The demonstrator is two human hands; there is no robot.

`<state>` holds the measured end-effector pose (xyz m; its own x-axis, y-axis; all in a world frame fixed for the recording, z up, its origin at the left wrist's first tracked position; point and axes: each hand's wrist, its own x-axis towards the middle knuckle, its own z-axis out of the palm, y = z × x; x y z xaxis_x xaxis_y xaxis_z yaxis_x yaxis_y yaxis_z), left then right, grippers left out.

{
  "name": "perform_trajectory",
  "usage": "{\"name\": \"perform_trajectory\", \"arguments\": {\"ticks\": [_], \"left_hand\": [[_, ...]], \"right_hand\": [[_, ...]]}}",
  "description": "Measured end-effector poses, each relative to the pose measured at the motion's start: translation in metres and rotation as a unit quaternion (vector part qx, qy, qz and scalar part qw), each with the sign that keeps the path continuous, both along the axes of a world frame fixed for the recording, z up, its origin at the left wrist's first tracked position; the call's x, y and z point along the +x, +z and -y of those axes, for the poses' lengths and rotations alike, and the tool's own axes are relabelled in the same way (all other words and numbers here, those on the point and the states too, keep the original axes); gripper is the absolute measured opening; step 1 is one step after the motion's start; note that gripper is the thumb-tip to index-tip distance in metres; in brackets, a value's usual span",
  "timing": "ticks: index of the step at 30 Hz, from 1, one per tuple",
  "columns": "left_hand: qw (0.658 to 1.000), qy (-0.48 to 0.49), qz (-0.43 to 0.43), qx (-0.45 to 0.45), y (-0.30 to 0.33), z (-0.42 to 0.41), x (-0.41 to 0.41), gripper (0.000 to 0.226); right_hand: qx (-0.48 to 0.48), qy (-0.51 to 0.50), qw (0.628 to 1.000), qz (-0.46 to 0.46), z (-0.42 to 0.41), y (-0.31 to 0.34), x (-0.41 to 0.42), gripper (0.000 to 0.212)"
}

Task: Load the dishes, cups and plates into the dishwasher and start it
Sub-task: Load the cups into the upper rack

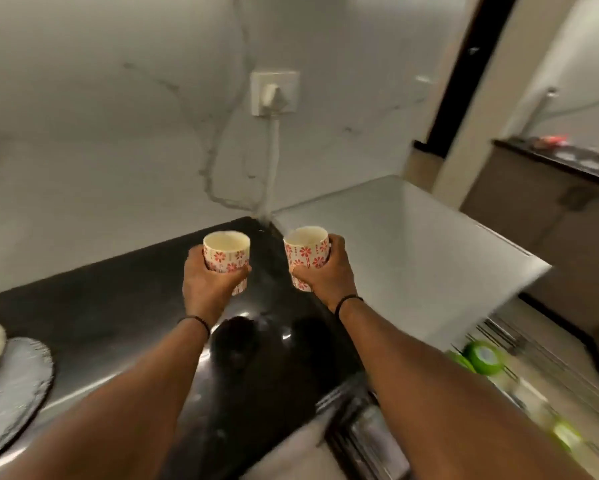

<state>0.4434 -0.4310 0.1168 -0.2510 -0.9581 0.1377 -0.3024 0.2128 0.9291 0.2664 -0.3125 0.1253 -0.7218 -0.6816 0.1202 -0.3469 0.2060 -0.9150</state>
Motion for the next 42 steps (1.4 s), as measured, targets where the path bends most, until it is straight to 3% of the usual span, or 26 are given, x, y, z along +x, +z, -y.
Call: {"name": "perform_trajectory", "arguments": {"ticks": [6,9,13,18,24,27,34,42], "left_hand": [[0.982,-0.184,0.036,-0.035,0.024,-0.138,-0.146,0.061],[0.955,-0.284,0.056,-0.068,0.017,-0.219,-0.198,0.058],[0.896,-0.411,0.128,-0.112,-0.014,-0.314,-0.244,0.069],[0.813,-0.516,0.24,-0.123,-0.062,-0.391,-0.267,0.072],[0.647,-0.595,0.449,-0.157,-0.131,-0.428,-0.284,0.079],[0.587,-0.597,0.521,-0.164,-0.169,-0.425,-0.294,0.093],[0.522,-0.614,0.565,-0.178,-0.219,-0.416,-0.314,0.089],[0.483,-0.642,0.56,-0.202,-0.23,-0.415,-0.337,0.077]], "right_hand": [[0.038,-0.216,0.976,-0.013,-0.202,0.008,-0.104,0.076],[0.072,-0.297,0.952,-0.005,-0.311,0.004,-0.128,0.074],[0.141,-0.35,0.926,0.015,-0.427,-0.016,-0.138,0.079],[0.281,-0.3,0.908,0.076,-0.499,-0.054,-0.134,0.084],[0.436,-0.208,0.846,0.226,-0.518,-0.126,-0.118,0.113],[0.465,-0.194,0.822,0.265,-0.514,-0.17,-0.111,0.116],[0.572,-0.179,0.766,0.234,-0.487,-0.241,-0.11,0.087],[0.627,-0.214,0.729,0.172,-0.47,-0.272,-0.109,0.068]]}}
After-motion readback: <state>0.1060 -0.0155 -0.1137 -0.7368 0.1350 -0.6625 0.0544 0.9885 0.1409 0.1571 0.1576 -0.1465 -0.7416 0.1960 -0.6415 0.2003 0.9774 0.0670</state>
